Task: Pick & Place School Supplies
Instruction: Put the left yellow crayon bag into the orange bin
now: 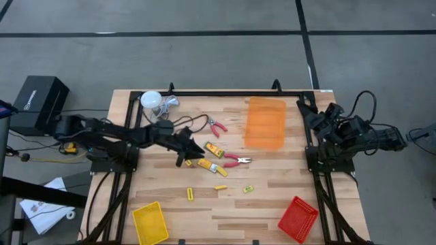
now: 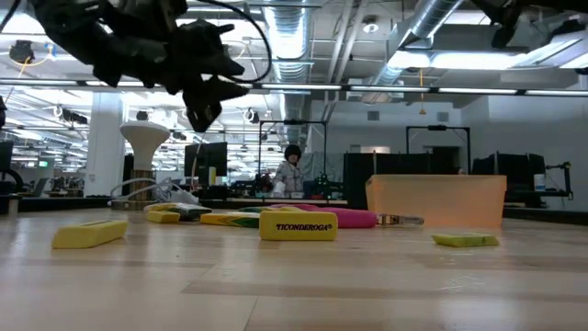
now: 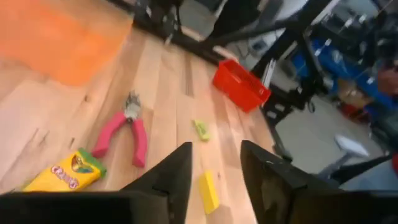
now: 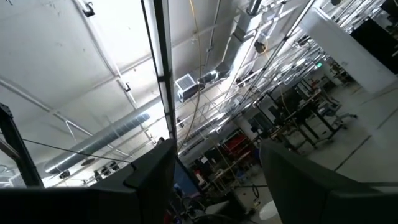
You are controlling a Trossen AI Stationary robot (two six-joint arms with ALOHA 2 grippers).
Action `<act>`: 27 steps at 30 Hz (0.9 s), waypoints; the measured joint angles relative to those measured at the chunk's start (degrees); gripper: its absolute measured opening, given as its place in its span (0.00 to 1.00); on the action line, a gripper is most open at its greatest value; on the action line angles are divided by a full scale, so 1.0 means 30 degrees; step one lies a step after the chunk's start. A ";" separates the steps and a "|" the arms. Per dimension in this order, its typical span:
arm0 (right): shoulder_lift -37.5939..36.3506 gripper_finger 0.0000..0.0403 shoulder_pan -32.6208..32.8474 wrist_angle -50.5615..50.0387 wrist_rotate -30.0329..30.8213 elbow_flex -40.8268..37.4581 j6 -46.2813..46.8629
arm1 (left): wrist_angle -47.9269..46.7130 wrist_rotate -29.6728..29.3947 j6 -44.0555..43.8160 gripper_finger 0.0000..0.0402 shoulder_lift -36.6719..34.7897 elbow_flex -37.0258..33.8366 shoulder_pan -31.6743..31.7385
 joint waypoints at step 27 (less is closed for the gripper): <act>0.0881 0.56 0.0015 0.0020 0.0413 0.0125 0.1163 | -1.7454 -0.6658 1.4201 0.70 -0.1430 0.1736 0.0431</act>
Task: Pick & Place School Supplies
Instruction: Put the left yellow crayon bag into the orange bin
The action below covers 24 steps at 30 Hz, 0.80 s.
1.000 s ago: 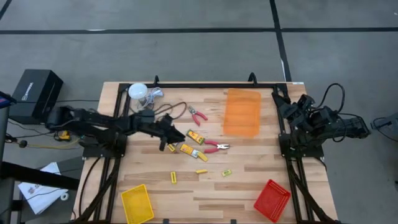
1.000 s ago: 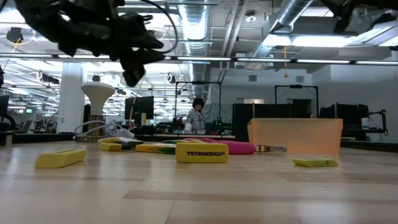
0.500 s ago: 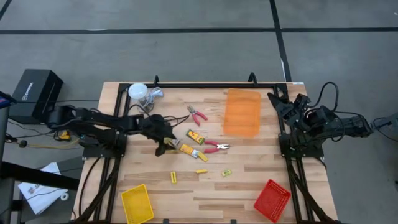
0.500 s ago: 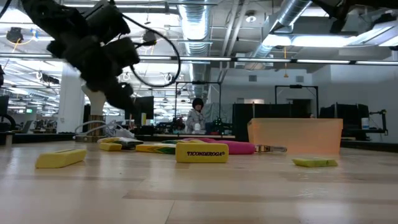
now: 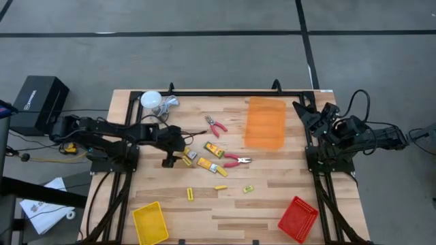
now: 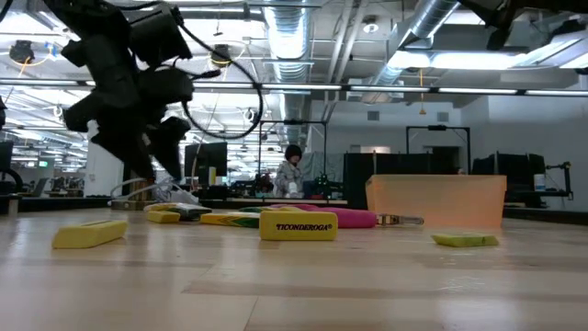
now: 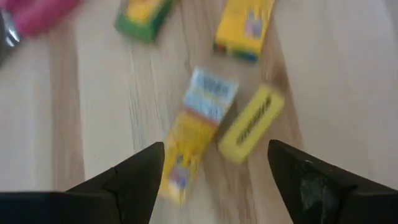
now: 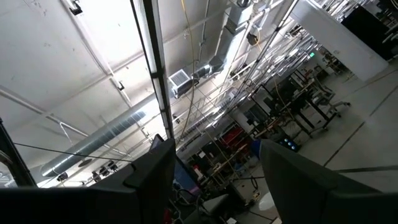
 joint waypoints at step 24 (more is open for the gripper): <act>0.0000 0.56 -0.0007 0.0138 0.0127 0.0000 0.0000 | 0.0735 0.0042 0.6707 0.61 0.3142 -0.0015 0.2797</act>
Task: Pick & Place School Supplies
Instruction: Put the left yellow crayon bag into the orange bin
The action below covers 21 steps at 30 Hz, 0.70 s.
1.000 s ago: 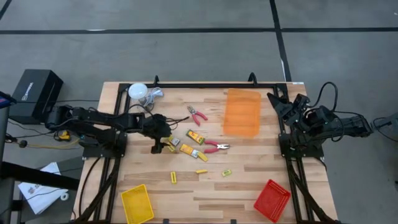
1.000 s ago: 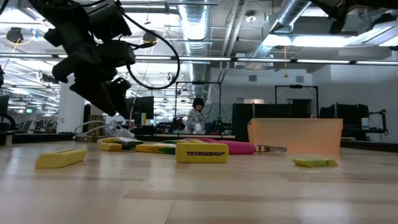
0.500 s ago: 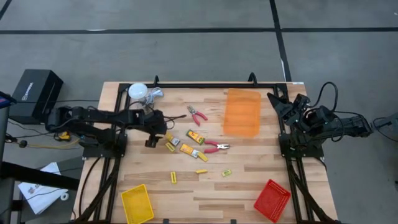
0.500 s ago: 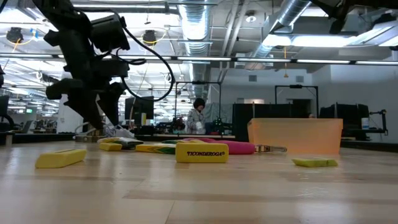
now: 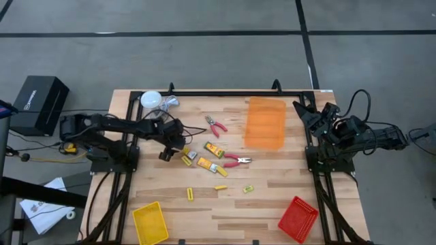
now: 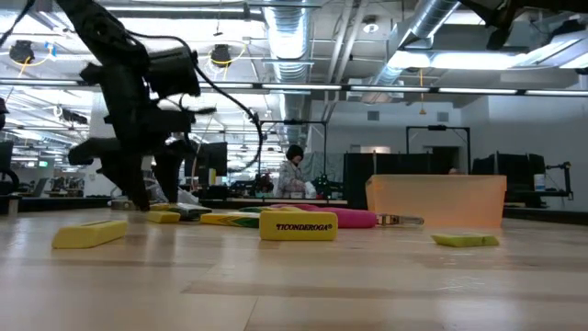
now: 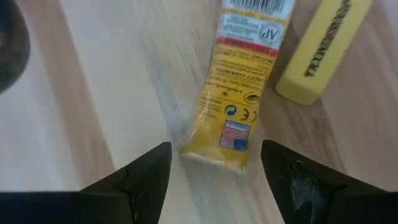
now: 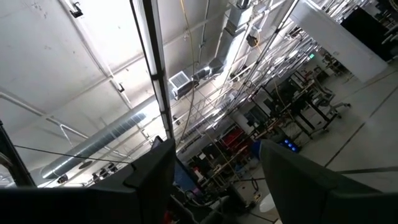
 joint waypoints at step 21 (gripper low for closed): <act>-0.0004 0.56 0.0007 0.0000 0.0307 0.0000 -0.0007 | 0.1817 0.0758 0.1019 0.60 0.2688 0.1232 -0.0066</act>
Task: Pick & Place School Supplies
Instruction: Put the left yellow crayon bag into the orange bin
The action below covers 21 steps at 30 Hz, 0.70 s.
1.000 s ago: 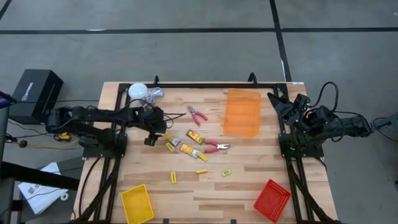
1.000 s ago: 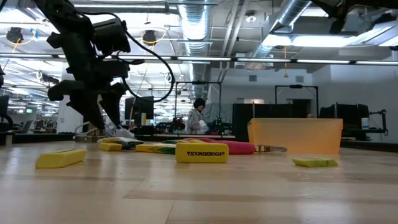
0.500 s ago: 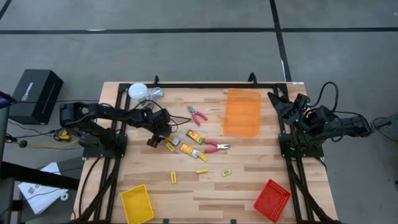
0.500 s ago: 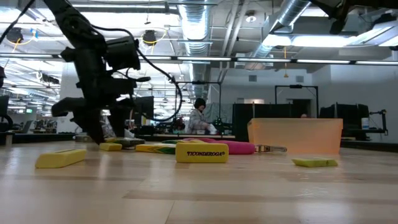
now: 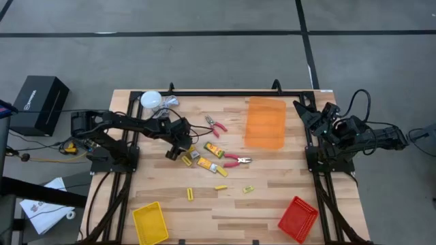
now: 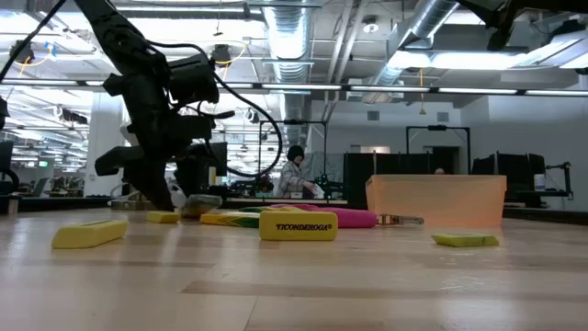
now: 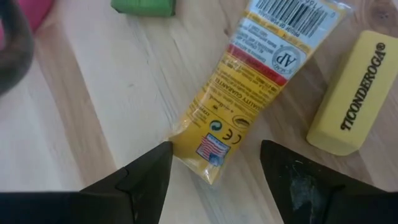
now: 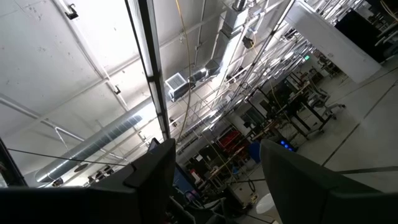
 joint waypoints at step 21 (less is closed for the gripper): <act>-0.0004 0.56 -0.0099 -0.0001 0.0011 0.0000 -0.0051 | 0.0963 -0.1004 0.0571 0.60 -0.0758 0.1902 -0.1180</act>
